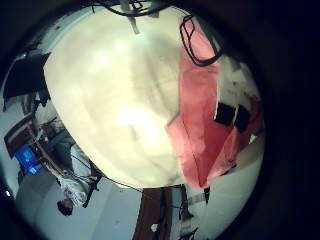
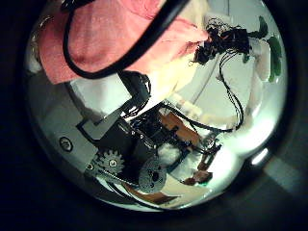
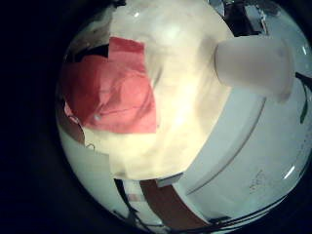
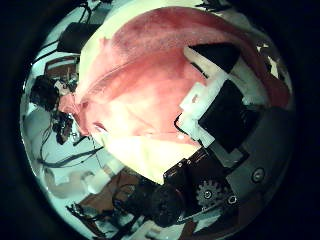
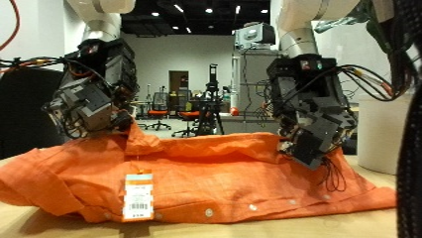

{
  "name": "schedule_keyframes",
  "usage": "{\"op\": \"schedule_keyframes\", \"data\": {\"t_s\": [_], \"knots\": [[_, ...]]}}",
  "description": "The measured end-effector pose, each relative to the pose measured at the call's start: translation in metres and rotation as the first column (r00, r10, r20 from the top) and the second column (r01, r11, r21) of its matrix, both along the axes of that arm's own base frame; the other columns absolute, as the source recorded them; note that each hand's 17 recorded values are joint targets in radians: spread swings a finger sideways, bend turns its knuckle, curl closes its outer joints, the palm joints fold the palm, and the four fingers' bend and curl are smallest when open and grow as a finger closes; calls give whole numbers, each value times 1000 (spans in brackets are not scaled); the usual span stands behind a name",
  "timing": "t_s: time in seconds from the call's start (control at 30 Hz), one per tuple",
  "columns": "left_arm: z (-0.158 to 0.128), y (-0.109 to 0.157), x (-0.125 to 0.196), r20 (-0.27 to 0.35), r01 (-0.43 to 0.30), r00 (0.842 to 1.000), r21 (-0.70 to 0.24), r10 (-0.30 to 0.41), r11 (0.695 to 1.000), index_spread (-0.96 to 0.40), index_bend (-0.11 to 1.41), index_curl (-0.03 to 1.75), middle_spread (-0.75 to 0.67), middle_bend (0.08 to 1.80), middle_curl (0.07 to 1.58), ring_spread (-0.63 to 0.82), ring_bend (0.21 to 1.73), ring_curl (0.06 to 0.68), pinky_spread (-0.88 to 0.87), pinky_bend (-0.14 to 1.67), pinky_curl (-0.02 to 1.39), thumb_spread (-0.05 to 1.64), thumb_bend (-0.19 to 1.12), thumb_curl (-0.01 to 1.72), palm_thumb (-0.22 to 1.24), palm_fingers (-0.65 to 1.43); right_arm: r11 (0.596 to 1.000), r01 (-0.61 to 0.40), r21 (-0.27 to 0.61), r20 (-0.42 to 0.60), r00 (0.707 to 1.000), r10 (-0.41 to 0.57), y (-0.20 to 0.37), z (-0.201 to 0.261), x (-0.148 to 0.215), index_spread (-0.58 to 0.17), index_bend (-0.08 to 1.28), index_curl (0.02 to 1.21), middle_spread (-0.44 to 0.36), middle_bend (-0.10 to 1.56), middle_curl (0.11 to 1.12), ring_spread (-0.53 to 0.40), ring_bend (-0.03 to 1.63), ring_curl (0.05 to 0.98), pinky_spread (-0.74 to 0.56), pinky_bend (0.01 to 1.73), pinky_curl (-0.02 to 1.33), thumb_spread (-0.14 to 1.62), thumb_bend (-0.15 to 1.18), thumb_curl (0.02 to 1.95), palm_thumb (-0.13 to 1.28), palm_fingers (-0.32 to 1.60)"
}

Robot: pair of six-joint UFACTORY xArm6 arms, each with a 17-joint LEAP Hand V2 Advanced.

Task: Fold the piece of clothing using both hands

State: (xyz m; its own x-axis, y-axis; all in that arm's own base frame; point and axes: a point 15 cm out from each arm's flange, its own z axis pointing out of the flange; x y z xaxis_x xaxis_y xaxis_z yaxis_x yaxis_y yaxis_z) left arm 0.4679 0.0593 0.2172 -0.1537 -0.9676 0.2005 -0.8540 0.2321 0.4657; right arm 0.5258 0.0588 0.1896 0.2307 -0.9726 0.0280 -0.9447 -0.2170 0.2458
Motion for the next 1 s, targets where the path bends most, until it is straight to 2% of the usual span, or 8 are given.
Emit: {"op": "schedule_keyframes", "data": {"t_s": [0.13, 0.23, 0.33, 0.47, 0.57, 0.67, 0.77, 1.0], "knots": [[-4, -2, 15, 62, -63, 996, -81, 68, 995, -659, 320, 1038, -434, 1178, 725, -426, 1294, 506, -600, 1105, 568, 1056, -31, 515, 590, 656, 999, 23, 41, 13, 1000, -24, 7, -11, 19, -324, 447, 831, -135, 874, 721, -272, 1236, 693, -523, 864, 809, 1512, -5, 489, 764, 363], [-1, -2, 26, 105, -107, 987, -146, 123, 983, -479, 180, 981, -303, 851, 664, -320, 1196, 492, -529, 1099, 591, 1070, -35, 494, 532, 102, 993, 54, 105, 63, 996, -61, 12, -6, 34, -350, 360, 740, -110, 770, 672, -257, 1160, 656, -439, 809, 789, 1568, -5, 431, 723, 196], [6, -2, 43, 173, -150, 966, -232, 192, 961, -294, 209, 916, -91, 615, 524, -72, 969, 385, -259, 855, 512, 1093, -29, 480, 506, -176, 983, 89, 162, 162, 980, -116, 2, 13, 57, -387, 330, 654, -66, 644, 607, -188, 1029, 590, -256, 747, 766, 1586, -9, 375, 677, 76], [17, 9, 52, 227, -177, 944, -273, 242, 946, -107, 129, 770, 200, 375, 397, 251, 753, 280, 208, 634, 403, 1118, -31, 457, 457, -301, 979, 72, 192, 224, 968, -115, -7, 44, 62, -410, 353, 594, -25, 564, 547, -96, 881, 519, 24, 654, 711, 1584, -5, 320, 630, 58], [29, 16, 47, 255, -169, 936, -277, 242, 946, -47, 93, 654, 322, 271, 347, 388, 646, 234, 401, 548, 349, 1133, -28, 441, 426, -280, 980, 51, 193, 242, 965, -98, -13, 62, 50, -410, 361, 560, -7, 533, 515, -44, 787, 468, 176, 586, 657, 1582, -4, 292, 612, 71], [40, 23, 49, 304, -172, 918, -268, 253, 948, -21, 94, 558, 399, 195, 315, 477, 557, 200, 509, 474, 312, 1134, -28, 428, 398, -251, 981, 43, 191, 251, 964, -91, -30, 75, 32, -409, 359, 537, -34, 503, 491, -12, 739, 439, 257, 534, 613, 1579, -1, 273, 607, 91], [46, 22, 41, 310, -169, 918, -262, 248, 950, -16, 95, 477, 445, 164, 289, 534, 500, 180, 563, 415, 288, 1131, -27, 416, 376, -224, 982, 32, 185, 257, 963, -79, -52, 87, 10, -407, 386, 515, -58, 360, 438, 17, 692, 404, 341, 486, 560, 1568, -4, 255, 599, 87], [54, 16, 20, 312, -143, 923, -265, 226, 953, -18, 113, 350, 479, 147, 235, 592, 423, 160, 609, 336, 266, 1131, -21, 394, 361, -188, 984, 5, 175, 209, 977, -42, -72, 89, -23, -400, 369, 473, -72, 424, 426, 34, 563, 342, 362, 318, 463, 1524, 19, 263, 675, 201]]}}
